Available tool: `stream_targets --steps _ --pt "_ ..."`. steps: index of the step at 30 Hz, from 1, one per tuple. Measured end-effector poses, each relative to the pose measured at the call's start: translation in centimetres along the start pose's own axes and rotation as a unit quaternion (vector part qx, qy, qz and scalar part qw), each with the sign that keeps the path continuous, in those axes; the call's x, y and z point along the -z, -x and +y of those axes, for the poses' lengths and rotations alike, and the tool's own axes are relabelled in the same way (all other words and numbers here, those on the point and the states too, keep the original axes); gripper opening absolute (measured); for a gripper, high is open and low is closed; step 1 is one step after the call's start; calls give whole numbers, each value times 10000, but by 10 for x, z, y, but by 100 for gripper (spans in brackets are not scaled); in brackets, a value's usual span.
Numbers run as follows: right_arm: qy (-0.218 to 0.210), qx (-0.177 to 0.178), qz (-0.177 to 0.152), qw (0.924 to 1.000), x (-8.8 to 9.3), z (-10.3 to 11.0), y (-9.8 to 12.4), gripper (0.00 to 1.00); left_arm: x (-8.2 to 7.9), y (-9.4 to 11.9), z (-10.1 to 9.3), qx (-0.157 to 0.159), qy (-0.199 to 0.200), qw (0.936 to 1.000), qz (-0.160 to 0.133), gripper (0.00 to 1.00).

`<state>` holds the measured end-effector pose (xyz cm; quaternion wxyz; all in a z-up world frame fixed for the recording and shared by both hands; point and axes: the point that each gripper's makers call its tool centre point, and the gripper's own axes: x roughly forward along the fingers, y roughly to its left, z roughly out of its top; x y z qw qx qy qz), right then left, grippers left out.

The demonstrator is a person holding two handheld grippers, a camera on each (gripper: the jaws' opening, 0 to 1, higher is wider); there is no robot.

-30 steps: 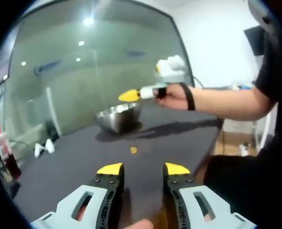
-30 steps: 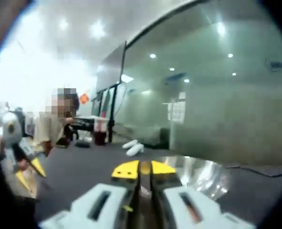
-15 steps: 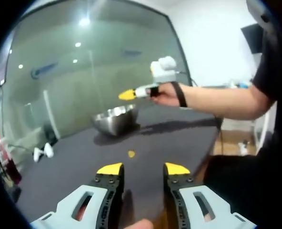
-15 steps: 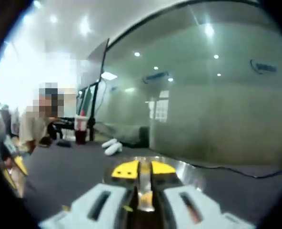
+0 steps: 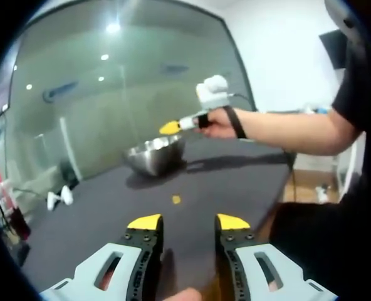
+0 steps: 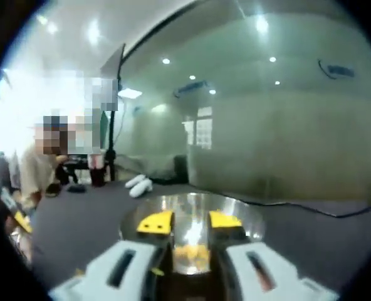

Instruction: Pick up the QQ candy scattered on the table and place it into the stainless steel bowl on the table

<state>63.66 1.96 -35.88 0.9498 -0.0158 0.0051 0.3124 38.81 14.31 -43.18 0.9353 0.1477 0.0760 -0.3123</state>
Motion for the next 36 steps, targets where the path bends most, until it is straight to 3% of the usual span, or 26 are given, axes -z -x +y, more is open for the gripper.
stream_targets --steps 11,15,18,21,24,25,29,34,36 --pt "33 -152 -98 9998 -11 8 6 18 -3 1 0 -9 -3 10000 -41 35" --pt "-239 -546 11 9982 -6 23 14 18 -2 2 0 -27 7 10000 -50 35" --pt "190 -544 101 9983 -1 26 23 18 -2 4 0 -16 9 10000 -51 35" --pt "251 -697 127 9972 3 34 34 19 -1 4 0 -18 10 10000 -43 35" --pt "-171 -1218 109 9924 5 48 47 19 0 4 0 -17 12 10000 -33 35" --pt "-155 -1246 128 9920 7 43 52 19 0 4 0 -12 11 10000 -39 35" --pt "254 -1571 252 9869 17 51 71 20 -5 4 -2 33 -50 9999 -102 35" --pt "884 -2277 667 9674 53 77 105 20 -9 3 -1 38 -99 9999 -114 35" --pt "846 -2380 721 9649 64 80 113 20 -7 3 1 15 -70 9999 -102 35"
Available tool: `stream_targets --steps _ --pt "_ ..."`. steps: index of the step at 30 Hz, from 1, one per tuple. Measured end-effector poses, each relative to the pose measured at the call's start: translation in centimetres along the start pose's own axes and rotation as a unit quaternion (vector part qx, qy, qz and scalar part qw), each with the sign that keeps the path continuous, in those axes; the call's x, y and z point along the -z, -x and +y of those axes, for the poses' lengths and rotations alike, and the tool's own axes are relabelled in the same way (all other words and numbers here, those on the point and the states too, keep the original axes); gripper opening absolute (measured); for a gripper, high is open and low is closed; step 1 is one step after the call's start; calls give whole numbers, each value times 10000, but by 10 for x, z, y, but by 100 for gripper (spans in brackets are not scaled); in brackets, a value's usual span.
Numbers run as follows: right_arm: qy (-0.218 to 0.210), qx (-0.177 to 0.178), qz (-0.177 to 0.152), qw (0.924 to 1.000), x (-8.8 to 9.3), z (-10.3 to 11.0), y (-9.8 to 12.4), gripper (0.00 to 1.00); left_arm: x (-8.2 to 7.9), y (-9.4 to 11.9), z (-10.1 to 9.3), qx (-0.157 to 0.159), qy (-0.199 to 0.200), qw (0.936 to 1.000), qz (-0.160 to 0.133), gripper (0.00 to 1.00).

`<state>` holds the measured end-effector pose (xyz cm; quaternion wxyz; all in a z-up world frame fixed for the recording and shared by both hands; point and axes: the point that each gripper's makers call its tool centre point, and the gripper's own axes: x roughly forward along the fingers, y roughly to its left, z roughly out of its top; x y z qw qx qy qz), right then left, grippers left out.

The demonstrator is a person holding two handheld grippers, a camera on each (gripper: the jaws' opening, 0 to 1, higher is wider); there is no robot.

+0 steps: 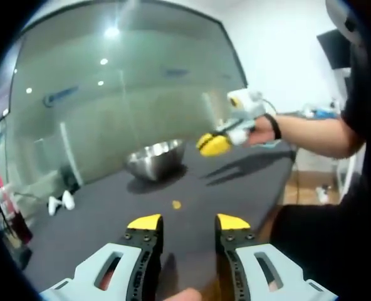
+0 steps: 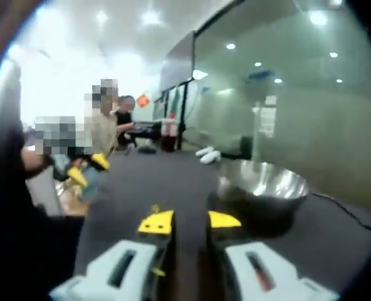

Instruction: Pick up the QQ candy scattered on the table and place it into the stainless steel bowl on the table

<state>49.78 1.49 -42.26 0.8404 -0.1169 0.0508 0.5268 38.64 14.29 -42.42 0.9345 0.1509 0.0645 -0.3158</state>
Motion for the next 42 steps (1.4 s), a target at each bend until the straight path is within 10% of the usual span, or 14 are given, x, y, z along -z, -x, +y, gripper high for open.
stream_targets --steps 17,42 --pt "-117 -252 251 9993 25 18 -5 20 -4 -5 -5 25 -55 10000 31 35" --pt "-173 -1028 558 9930 19 63 -102 19 2 6 -1 -96 62 9999 66 35"
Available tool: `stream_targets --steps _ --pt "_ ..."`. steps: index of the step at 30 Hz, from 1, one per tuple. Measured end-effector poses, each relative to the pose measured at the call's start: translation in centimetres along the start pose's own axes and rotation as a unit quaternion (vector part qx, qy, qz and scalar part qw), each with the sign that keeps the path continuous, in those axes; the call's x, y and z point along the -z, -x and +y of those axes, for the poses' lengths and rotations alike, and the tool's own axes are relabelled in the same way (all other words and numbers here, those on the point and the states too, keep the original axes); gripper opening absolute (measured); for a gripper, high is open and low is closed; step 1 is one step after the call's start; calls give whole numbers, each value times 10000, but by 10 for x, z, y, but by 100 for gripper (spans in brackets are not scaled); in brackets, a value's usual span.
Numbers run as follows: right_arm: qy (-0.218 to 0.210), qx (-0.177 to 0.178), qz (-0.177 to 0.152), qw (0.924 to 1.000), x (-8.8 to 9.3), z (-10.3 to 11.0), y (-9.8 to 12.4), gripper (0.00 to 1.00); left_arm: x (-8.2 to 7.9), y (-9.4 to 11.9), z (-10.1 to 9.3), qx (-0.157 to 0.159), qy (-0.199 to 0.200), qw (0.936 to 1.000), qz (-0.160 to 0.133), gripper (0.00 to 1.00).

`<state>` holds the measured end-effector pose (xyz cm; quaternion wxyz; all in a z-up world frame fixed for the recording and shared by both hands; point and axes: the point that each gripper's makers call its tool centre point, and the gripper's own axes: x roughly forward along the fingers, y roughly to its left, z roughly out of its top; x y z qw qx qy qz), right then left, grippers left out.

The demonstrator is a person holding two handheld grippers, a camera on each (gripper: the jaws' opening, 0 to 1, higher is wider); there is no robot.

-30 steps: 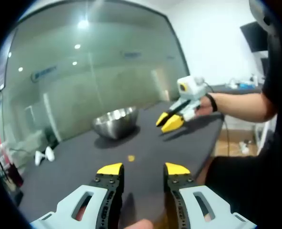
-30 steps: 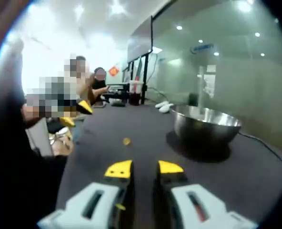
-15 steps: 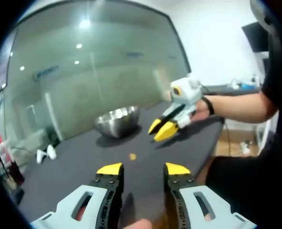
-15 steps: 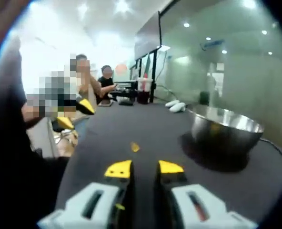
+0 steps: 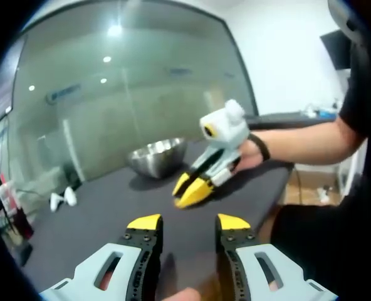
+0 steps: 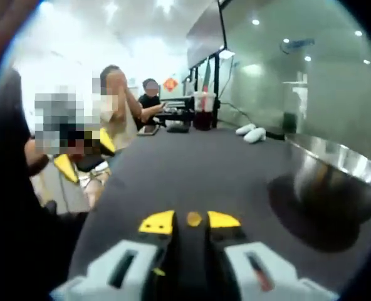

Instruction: Pick up the QQ candy scattered on the table and place it into the stainless steel bowl on the table

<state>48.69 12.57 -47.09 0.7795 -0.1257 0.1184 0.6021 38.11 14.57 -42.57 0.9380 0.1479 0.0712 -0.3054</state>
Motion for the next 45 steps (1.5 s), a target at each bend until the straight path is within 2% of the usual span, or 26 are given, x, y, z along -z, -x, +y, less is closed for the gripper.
stream_targets --steps 5,8,14,27,34,39,45 --pt "12 11 74 10000 4 0 -2 18 -2 -1 -1 29 -13 10000 -23 35" --pt "-59 -3 126 9999 7 0 -3 10 -3 -3 -1 43 -18 10000 -32 35" --pt "-126 12 90 9999 7 -4 -1 10 -7 -6 -5 95 -39 9999 -79 35" --pt "-189 61 57 9998 5 -3 0 10 -4 -5 -5 81 -28 10000 -50 35" --pt "-282 330 -67 9990 4 -16 22 10 -1 -2 0 39 -3 10000 -35 35" --pt "-654 635 -471 9947 -3 -29 52 10 0 -4 1 33 39 10000 -44 35" --pt "-550 918 -585 9925 -5 -36 79 10 0 -7 -1 97 10 9999 -46 35"
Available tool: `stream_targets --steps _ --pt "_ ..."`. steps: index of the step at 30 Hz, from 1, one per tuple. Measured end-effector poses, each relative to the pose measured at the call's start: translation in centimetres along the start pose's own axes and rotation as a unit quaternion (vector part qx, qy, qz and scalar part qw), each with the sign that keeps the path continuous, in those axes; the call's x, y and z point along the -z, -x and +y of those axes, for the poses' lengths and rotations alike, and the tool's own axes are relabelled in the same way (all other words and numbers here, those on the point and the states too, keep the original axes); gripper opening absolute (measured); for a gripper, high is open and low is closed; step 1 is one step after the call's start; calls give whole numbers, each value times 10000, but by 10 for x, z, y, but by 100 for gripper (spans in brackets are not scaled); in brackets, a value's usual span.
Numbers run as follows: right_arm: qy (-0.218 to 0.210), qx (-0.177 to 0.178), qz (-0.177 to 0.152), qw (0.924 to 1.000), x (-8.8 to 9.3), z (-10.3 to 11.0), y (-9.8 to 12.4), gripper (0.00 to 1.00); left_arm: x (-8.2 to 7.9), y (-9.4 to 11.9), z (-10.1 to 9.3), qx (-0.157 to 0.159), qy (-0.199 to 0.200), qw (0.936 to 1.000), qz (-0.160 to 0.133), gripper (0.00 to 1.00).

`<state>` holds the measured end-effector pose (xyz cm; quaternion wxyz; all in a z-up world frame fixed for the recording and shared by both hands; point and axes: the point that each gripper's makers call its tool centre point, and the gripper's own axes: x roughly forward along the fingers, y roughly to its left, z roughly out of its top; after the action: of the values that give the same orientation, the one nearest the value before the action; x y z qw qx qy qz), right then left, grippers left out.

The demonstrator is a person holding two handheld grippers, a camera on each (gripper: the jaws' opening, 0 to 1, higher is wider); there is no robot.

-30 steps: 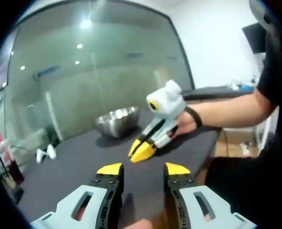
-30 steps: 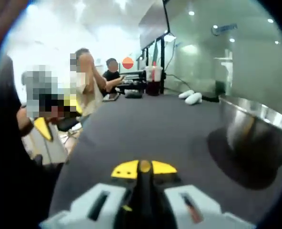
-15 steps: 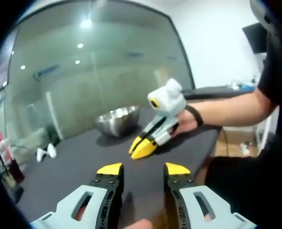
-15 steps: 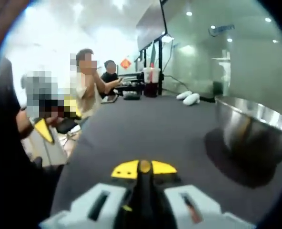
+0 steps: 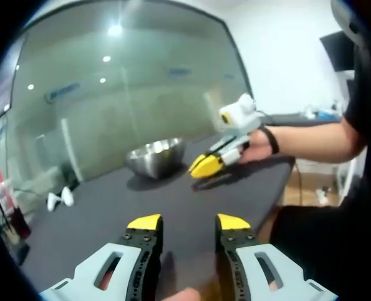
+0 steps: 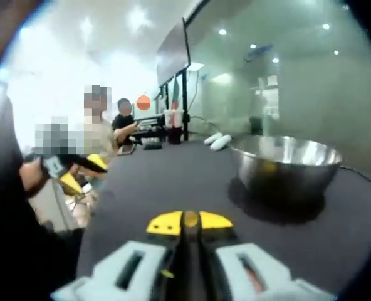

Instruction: Pick up the QQ candy scattered on the table and place it into the stainless steel bowl on the table

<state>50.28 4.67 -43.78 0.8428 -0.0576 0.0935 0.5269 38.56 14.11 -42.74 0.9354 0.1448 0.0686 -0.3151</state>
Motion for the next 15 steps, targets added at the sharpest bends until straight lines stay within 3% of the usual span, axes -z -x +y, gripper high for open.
stream_targets --steps 7,15 --pt "144 371 -579 9975 -43 -17 16 10 -2 -5 0 8 10 10000 -23 35" --pt "76 1091 -1030 9886 -91 -57 8 10 -9 -6 -8 60 -122 9999 -97 35"
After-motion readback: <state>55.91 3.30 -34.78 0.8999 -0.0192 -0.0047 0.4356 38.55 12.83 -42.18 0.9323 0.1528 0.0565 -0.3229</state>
